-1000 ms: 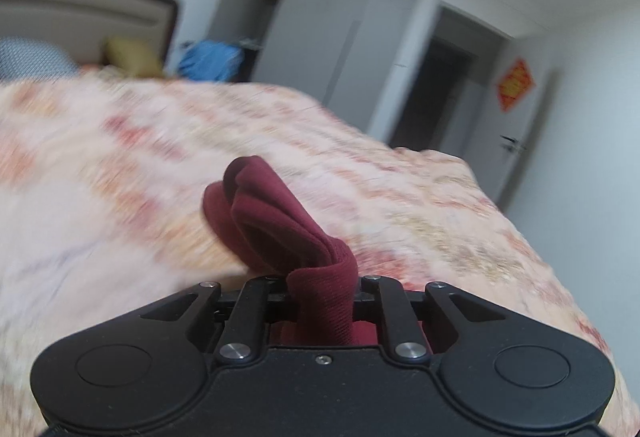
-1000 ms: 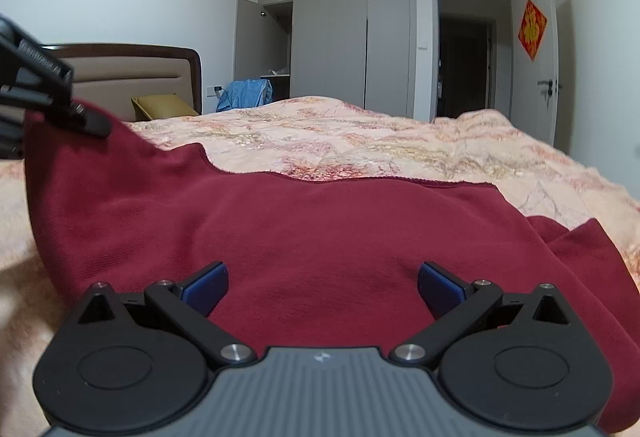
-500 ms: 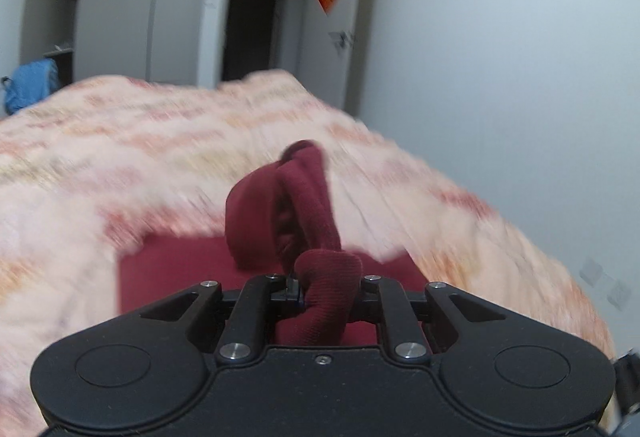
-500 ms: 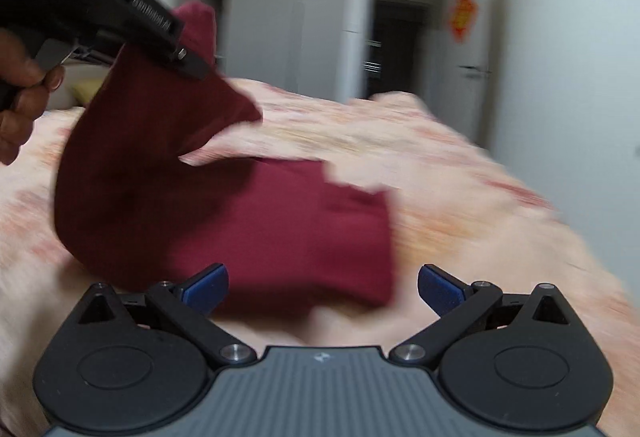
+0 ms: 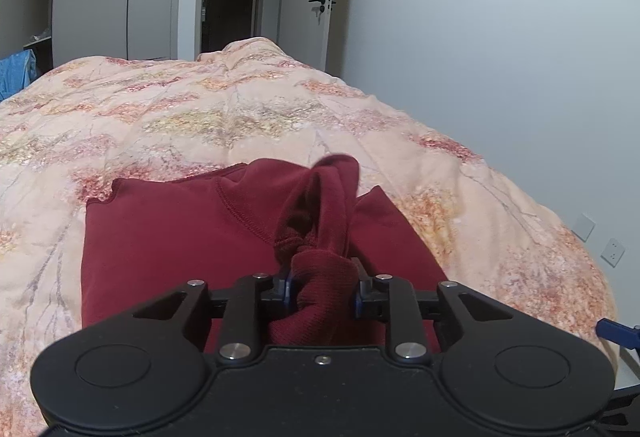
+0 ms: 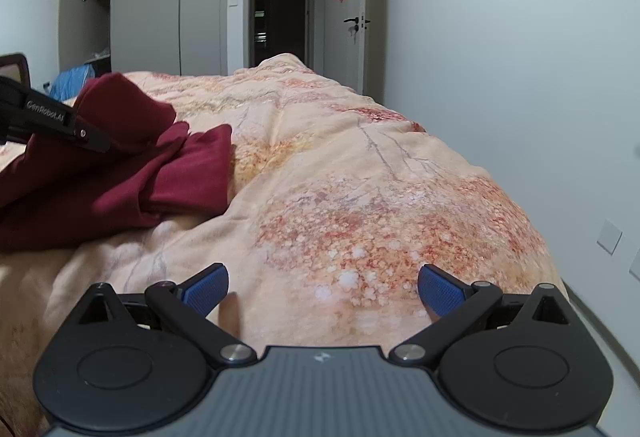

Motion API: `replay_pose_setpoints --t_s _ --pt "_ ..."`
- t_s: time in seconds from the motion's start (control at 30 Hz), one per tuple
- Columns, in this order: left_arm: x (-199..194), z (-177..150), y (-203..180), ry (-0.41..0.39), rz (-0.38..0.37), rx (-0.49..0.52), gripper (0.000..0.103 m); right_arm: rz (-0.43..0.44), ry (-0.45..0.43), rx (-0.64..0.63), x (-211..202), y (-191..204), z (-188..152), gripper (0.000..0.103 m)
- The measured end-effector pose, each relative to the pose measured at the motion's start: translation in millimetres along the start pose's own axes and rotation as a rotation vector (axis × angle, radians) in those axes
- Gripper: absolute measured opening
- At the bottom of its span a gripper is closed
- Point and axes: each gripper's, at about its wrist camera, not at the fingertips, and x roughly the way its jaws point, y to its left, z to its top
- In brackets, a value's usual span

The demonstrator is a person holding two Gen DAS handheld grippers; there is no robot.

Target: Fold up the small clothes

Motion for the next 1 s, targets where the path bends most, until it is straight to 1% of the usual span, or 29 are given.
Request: replay_pose_setpoints --t_s 0.13,0.23,0.27,0.3,0.33,0.37,0.47,0.5,0.67,0.77,0.9,1.0 --pt "-1 1 0 0.000 -0.024 -0.015 0.032 0.009 0.002 -0.009 -3 5 0 0.103" --pt "-4 1 0 0.000 -0.040 -0.025 0.040 0.013 0.003 -0.017 -3 7 1 0.103" --pt "-5 0 0 -0.002 -0.048 -0.033 0.046 0.013 0.003 -0.017 -3 8 1 0.103" --pt "-7 0 2 -0.004 -0.055 -0.045 0.054 0.012 0.003 -0.017 -3 8 1 0.103" --pt "-8 0 3 -0.006 -0.062 -0.056 0.059 0.010 0.002 -0.018 -4 8 1 0.103" --pt "-10 1 4 -0.010 -0.065 -0.066 0.066 0.010 0.002 -0.018 -5 8 2 0.103" --pt "-14 2 6 -0.019 -0.059 -0.072 0.074 0.011 0.002 -0.017 -5 8 2 0.103" --pt "-16 3 7 -0.019 -0.056 -0.074 0.080 0.012 0.004 -0.016 -5 8 2 0.103" --pt "-24 5 13 -0.040 -0.047 -0.101 0.099 0.022 0.006 -0.024 -6 12 4 0.103" --pt "-27 6 19 -0.051 -0.037 -0.122 0.102 0.034 0.004 -0.035 -8 17 5 0.103" --pt "-31 5 29 -0.049 -0.012 -0.151 0.102 0.053 0.003 -0.054 -9 26 7 0.103" --pt "-37 4 38 -0.059 0.011 -0.179 0.102 0.083 -0.002 -0.063 -10 31 9 0.103"
